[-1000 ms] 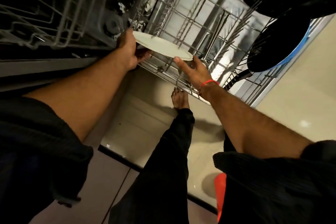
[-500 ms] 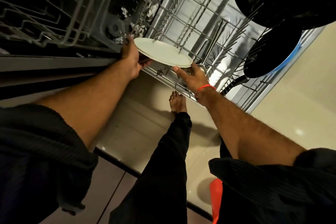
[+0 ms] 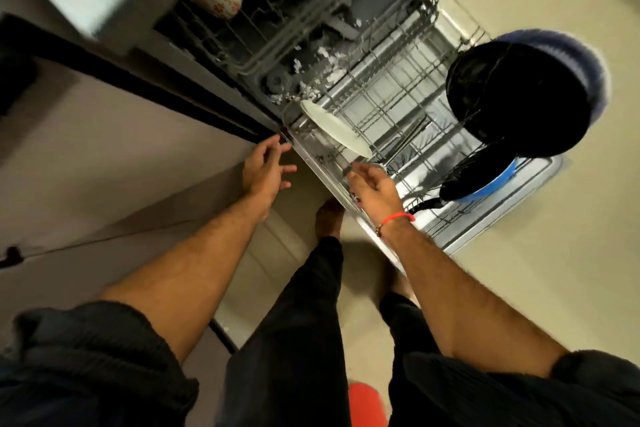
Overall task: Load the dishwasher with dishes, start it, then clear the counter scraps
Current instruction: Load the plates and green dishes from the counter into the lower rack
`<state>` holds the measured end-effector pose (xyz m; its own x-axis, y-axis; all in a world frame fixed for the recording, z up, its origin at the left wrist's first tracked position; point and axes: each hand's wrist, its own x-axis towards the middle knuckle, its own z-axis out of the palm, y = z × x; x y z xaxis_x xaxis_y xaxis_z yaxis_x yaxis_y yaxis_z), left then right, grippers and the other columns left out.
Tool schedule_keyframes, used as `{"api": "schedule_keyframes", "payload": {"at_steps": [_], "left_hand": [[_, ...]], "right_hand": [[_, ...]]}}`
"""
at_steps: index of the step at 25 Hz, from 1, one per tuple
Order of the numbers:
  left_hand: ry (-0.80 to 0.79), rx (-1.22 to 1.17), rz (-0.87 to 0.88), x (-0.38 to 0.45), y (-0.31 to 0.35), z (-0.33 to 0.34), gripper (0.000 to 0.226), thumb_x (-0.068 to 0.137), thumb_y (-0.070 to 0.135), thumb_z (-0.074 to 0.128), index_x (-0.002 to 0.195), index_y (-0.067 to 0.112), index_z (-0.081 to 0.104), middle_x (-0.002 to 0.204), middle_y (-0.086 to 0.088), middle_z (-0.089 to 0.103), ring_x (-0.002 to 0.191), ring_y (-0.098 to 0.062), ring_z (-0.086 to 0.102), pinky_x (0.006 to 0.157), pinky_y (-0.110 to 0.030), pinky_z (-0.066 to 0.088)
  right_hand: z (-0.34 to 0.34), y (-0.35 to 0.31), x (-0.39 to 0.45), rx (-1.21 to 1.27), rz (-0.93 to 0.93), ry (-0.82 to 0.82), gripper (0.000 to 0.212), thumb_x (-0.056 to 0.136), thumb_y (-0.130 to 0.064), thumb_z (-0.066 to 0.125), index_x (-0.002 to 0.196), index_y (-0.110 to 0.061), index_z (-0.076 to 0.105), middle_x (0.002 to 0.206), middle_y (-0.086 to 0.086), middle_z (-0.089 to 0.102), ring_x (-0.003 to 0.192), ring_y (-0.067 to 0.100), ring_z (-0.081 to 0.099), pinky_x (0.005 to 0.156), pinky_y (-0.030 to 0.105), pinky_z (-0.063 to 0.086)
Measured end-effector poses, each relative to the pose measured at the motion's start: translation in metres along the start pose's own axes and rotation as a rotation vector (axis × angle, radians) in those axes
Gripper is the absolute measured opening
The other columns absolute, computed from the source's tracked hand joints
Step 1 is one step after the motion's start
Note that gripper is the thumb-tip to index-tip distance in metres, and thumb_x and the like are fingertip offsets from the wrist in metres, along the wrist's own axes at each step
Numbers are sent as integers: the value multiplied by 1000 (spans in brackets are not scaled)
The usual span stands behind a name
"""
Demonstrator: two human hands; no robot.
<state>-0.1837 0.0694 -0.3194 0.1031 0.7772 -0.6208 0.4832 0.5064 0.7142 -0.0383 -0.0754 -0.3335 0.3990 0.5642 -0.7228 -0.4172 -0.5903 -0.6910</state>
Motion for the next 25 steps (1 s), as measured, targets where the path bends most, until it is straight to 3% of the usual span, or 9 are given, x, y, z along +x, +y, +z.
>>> {"api": "schedule_keyframes", "payload": {"at_steps": [2, 4, 7, 10, 14, 20, 25], "left_hand": [[53, -56, 51, -48, 12, -24, 33, 108, 28, 45, 138, 17, 54, 129, 3, 68, 88, -21, 73, 50, -23, 51], [115, -98, 130, -106, 29, -55, 30, 108, 27, 44, 133, 18, 57, 127, 2, 69, 87, -19, 73, 54, -25, 52], [263, -155, 266, -193, 40, -107, 27, 108, 27, 44, 130, 20, 59, 122, 3, 71, 86, -21, 73, 58, -30, 53], [434, -234, 316, -269, 33, -157, 26, 108, 28, 45, 128, 22, 62, 120, 5, 72, 89, -26, 74, 60, -34, 53], [732, -380, 320, -362, 6, -231, 27, 107, 26, 46, 129, 18, 61, 119, 3, 72, 88, -27, 74, 54, -28, 53], [1099, -550, 293, -459, -64, -326, 27, 107, 22, 46, 128, 16, 63, 118, 2, 72, 82, -21, 73, 49, -19, 48], [1344, -655, 216, -526, -148, -416, 25, 106, 20, 49, 124, 14, 65, 120, -2, 70, 89, -14, 71, 56, -24, 55]], "right_hand": [[-1, -30, -33, -64, -93, -59, 23, 95, -25, 64, 118, -23, 66, 95, -8, 67, 95, 10, 63, 93, 36, 51], [3, -64, -75, -112, -191, -165, 20, 95, -22, 63, 114, -24, 66, 86, -4, 62, 85, 7, 61, 90, 34, 49], [27, -103, -136, -237, -306, -334, 18, 94, -22, 63, 110, -30, 67, 93, 2, 68, 86, 13, 62, 81, 33, 50], [67, -123, -191, -367, -394, -507, 18, 94, -24, 64, 110, -31, 67, 104, 4, 73, 95, 18, 68, 82, 35, 53], [147, -143, -274, -516, -509, -786, 19, 94, -24, 63, 111, -28, 68, 105, 3, 74, 93, 19, 70, 77, 29, 52], [271, -115, -386, -673, -644, -1146, 19, 94, -23, 61, 111, -29, 67, 104, 0, 75, 87, 16, 70, 74, 24, 53], [374, -49, -475, -845, -740, -1365, 23, 85, -32, 63, 106, -39, 68, 105, -7, 74, 91, 10, 68, 78, 25, 52]]}}
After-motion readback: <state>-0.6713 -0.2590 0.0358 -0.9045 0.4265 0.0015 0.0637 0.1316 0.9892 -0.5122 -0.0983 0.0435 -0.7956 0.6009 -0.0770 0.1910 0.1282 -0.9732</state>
